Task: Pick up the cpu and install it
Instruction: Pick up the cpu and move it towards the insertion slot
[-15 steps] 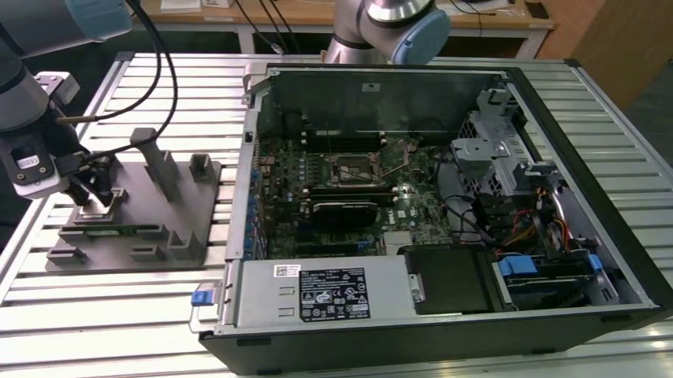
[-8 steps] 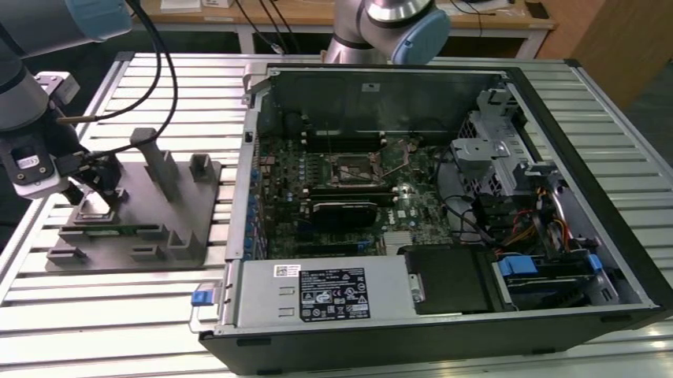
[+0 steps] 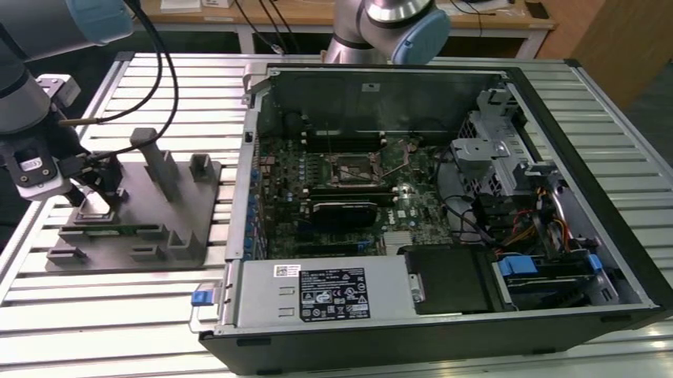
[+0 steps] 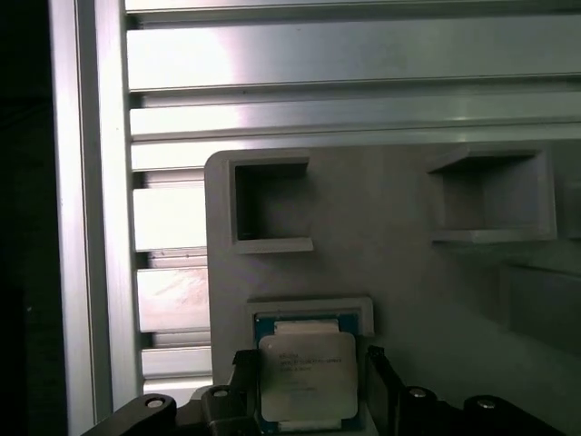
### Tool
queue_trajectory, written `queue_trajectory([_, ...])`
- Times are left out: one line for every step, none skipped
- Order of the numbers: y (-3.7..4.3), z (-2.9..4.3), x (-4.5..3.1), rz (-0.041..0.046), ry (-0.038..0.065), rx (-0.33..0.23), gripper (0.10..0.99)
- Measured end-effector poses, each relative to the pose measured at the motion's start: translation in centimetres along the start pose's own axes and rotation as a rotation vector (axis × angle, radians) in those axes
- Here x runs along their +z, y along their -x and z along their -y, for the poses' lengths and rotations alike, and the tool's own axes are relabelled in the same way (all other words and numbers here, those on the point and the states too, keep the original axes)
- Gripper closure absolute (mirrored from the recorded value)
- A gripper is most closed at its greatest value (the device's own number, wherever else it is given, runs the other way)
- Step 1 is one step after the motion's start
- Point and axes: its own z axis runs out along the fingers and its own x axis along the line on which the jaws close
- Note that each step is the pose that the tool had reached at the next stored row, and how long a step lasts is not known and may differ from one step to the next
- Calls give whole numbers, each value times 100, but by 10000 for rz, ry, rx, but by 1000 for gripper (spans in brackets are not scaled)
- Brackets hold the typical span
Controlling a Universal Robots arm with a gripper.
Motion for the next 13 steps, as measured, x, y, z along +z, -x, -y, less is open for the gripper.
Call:
queue_trajectory([-1,0,3,1,1,-18,494])
queue_trajectory([-2,1,5,1,2,-40,494])
queue_trajectory([-4,0,8,1,3,-80,494])
queue_trajectory([-5,0,9,-3,2,-151,494])
queue_trajectory([-6,1,10,-5,0,-248,494])
queue_trajectory([-6,1,12,-8,-2,-357,494])
queue_trajectory([-7,1,14,-10,-1,-475,494])
queue_trajectory([-7,1,17,-12,1,-604,494])
queue_trajectory([-7,1,20,-14,2,-724,494])
queue_trajectory([-7,1,23,-16,3,-851,494])
queue_trajectory([-7,1,27,-18,2,-962,494])
queue_trajectory([-8,1,32,-20,1,-1062,494])
queue_trajectory([-8,1,36,-22,0,-1134,494])
